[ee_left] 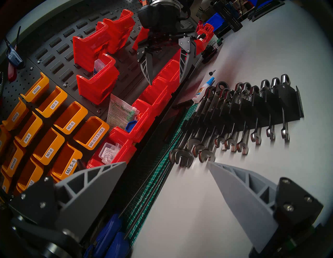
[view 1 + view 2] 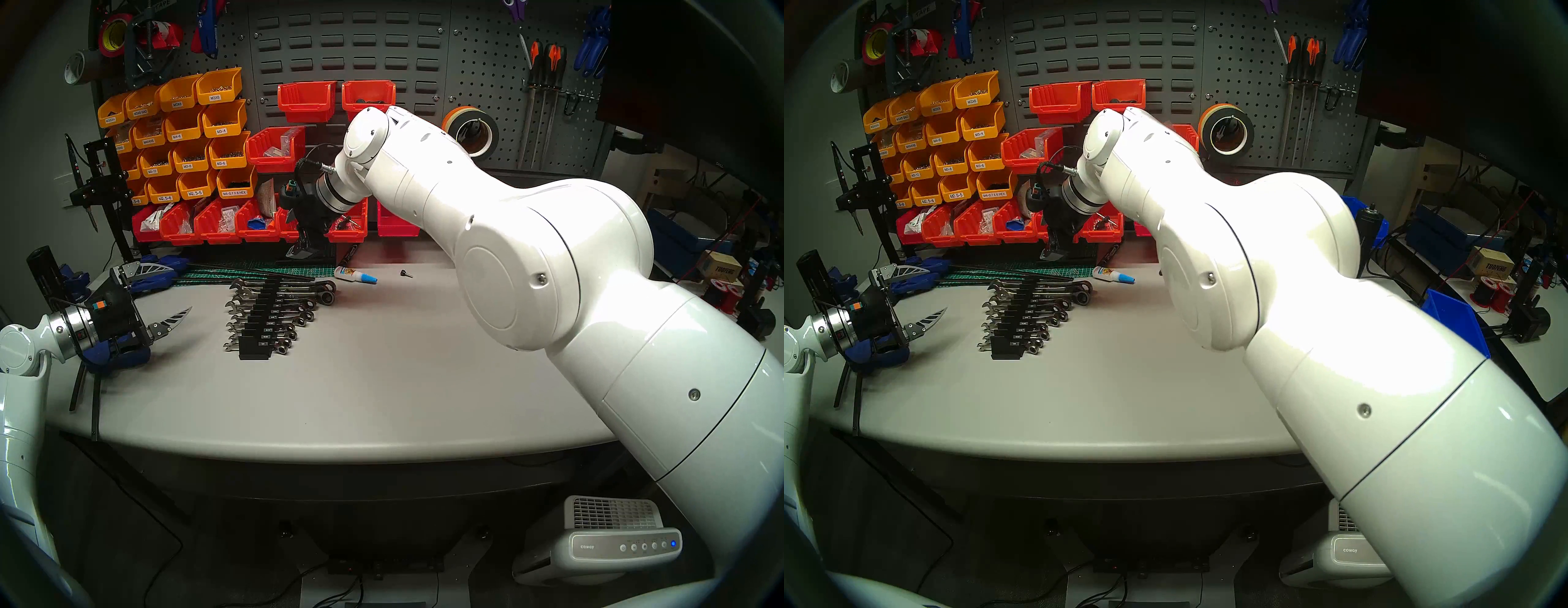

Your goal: Put the wrenches on the table into the correct slot in the case

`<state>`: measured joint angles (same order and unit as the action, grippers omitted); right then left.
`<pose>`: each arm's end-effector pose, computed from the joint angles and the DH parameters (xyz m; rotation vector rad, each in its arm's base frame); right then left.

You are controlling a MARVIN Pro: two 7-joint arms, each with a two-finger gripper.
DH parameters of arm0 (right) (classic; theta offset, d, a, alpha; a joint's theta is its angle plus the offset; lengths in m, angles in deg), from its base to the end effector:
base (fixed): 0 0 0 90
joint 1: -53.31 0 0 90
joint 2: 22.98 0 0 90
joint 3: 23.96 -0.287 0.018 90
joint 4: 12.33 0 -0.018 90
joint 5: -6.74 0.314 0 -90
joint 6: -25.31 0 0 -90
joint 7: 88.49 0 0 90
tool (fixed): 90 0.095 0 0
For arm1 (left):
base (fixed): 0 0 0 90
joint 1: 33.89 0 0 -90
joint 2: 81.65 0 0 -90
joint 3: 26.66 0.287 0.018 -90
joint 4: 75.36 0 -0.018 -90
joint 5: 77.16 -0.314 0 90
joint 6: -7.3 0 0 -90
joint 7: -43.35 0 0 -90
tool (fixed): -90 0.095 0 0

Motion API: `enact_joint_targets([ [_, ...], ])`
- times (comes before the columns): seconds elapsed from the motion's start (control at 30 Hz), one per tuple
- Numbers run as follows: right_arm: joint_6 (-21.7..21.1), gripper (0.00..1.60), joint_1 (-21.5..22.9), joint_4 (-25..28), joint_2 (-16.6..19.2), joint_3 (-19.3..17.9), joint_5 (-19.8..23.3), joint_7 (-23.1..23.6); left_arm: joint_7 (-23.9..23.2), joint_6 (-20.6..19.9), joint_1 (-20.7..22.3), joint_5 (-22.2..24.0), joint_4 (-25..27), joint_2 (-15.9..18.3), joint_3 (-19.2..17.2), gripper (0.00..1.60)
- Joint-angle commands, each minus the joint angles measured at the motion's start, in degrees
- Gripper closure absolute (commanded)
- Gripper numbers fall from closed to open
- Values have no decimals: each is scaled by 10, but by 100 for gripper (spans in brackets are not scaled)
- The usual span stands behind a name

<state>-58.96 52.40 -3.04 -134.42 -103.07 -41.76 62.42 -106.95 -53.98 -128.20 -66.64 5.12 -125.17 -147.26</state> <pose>0.5881 0.2927 -0.0204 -1.5257 -2.3088 -1.2700 0.3478 0.3215 -0.1625 -1.7123 1.4931 -1.8959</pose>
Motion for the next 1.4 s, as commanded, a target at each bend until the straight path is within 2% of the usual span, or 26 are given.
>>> enact_joint_targets([
  [0.0,-2,0,37,28,8,-8,6,-10,4,0,13,8,8,7,-11,0],
  [0.8,-8,0,16,70,15,-44,31,-21,4,0,13,8,8,7,-11,0],
  [1.37,-33,0,-36,128,16,-72,48,-22,4,0,12,7,8,7,-11,0],
])
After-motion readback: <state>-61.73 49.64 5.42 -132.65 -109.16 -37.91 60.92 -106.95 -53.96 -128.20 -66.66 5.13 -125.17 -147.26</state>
